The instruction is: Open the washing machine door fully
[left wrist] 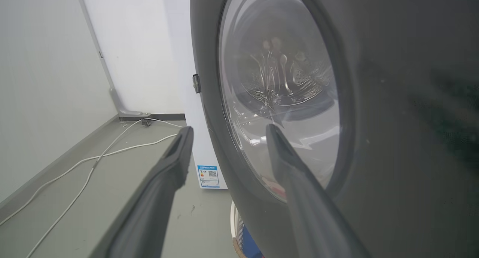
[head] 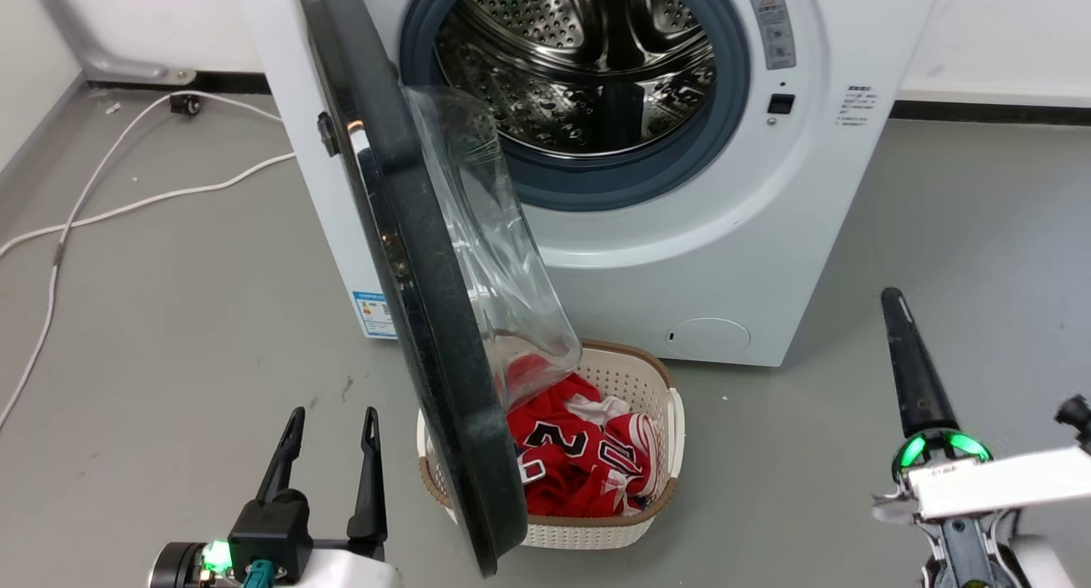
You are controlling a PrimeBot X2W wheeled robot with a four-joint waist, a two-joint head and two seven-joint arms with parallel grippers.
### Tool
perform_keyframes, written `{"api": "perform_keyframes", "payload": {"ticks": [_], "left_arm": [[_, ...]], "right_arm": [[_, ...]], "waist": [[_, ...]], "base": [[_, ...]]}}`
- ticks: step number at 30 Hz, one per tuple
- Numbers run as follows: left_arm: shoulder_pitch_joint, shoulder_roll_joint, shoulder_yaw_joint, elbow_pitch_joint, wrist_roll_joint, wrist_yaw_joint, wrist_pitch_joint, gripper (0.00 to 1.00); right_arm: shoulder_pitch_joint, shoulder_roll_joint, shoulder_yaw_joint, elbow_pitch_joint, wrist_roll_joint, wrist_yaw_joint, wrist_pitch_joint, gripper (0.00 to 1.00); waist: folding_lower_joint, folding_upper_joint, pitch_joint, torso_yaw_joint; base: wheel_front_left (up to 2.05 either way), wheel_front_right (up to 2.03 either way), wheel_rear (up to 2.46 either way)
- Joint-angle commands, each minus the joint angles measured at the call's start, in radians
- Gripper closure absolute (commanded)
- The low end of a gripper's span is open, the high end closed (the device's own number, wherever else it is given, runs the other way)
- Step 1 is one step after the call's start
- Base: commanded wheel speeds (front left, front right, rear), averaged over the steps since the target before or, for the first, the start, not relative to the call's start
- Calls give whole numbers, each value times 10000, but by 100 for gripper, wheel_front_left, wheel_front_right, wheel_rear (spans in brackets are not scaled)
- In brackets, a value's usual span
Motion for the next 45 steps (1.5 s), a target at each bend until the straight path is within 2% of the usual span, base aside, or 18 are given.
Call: {"api": "perform_keyframes", "payload": {"ticks": [1,4,6,9,12,13,15,18,25,34,45], "left_arm": [[119,4,36,-66,61,27,-24,0],[231,3,78,-96,70,51,-24,0],[280,3,109,-126,62,69,-24,0],[345,0,135,-145,51,49,-24,0],[361,-6,152,-168,34,52,-25,0],[357,-6,149,-176,35,57,-24,0],[362,-5,162,-173,37,62,-24,0],[371,-8,161,-180,44,59,-24,0],[490,-14,153,-202,9,89,-25,0],[591,-21,145,-230,-38,127,-24,0],[724,-23,169,-189,-22,182,-24,0]], "right_arm": [[182,-121,94,-4,-536,4,-418,0],[348,-127,-246,31,-2223,4,-1006,0],[401,74,-887,-248,-3685,3,-1061,0],[716,616,-1876,-768,-6186,3,-1051,0],[965,520,-2146,-1343,-9308,3,-1057,0],[1140,705,-2148,-1448,-9986,3,-1056,0],[1391,1061,-2353,-1539,-10711,3,-1057,0],[1718,1263,-2443,-1576,-11628,1,-1058,0],[2508,1513,-2498,-991,-12321,1,-1059,0],[3017,1521,-2515,-482,-11472,1,-1062,0],[3242,1524,-2385,-267,-11341,1,-1061,0]], "waist": [[1,0,-68,-79],[1,0,-143,-156],[1,0,-183,-211],[1,0,-240,-240],[1,0,-282,-246],[1,0,-297,-247],[1,0,-327,-252],[1,0,-375,-246],[1,0,-453,-235],[1,0,-501,-256],[1,0,-571,-275]], "base": [[0,0,0],[0,0,0],[0,0,0],[0,0,0],[0,0,0],[0,0,0],[0,0,0],[0,0,0],[0,0,0],[0,0,0],[0,0,0]]}}
